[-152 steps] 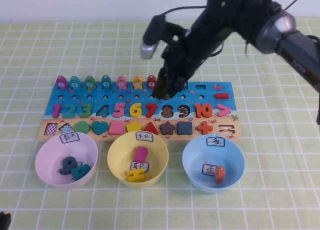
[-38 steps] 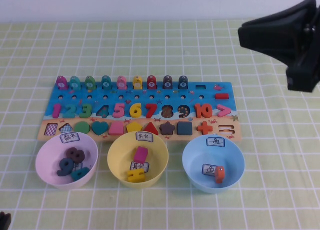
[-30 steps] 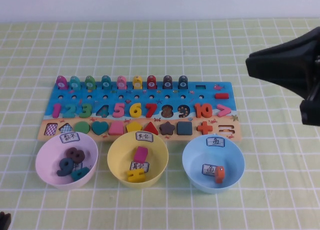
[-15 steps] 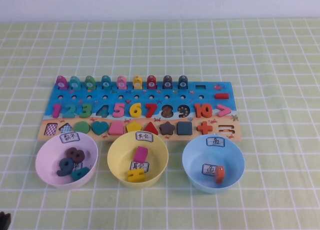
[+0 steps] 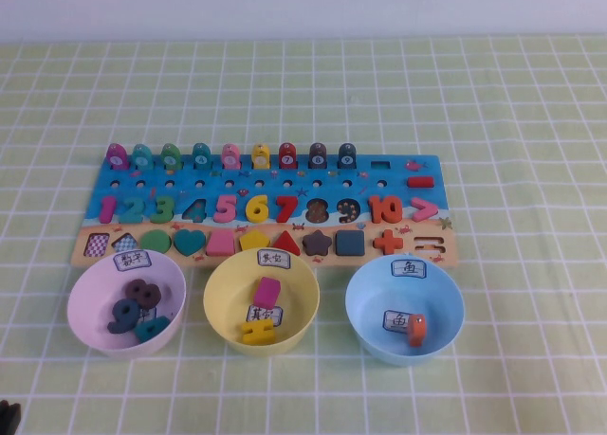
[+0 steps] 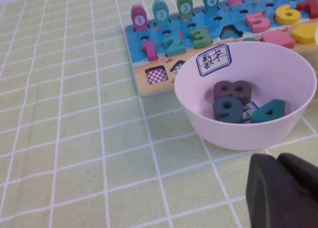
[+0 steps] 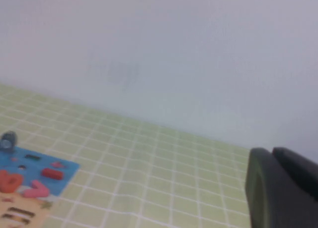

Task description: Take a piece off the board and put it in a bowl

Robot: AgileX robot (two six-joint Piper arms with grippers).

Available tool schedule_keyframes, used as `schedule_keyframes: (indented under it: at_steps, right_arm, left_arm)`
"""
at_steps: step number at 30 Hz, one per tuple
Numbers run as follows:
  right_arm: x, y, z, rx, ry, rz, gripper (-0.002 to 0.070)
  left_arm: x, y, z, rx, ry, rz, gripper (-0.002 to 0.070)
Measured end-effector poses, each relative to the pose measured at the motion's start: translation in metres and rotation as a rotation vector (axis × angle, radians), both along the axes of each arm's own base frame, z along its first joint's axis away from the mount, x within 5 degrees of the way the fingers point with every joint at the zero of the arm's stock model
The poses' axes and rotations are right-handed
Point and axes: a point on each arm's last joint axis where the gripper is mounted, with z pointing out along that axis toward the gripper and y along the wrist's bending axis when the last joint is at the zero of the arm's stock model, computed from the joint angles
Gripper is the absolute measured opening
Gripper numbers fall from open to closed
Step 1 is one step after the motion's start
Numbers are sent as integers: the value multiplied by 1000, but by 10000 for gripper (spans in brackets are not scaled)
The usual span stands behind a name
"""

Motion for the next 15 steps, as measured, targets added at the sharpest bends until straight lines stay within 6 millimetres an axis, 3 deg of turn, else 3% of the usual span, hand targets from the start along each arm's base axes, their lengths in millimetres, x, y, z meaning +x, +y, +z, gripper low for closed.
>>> schedule_keyframes:
  at_steps: [3,9,15]
  right_arm:
    - [-7,-8,-10,-8,-25,-99,-16]
    - [-22,-10,-8,17,-108,-151,-16]
    - [-21,-11,-17,78,-91,-155,-16]
  left_arm:
    - [0,0,0,0,0,0,-5]
    - [0,0,0,0,0,0,-4]
    - [0,0,0,0,0,0,-4]
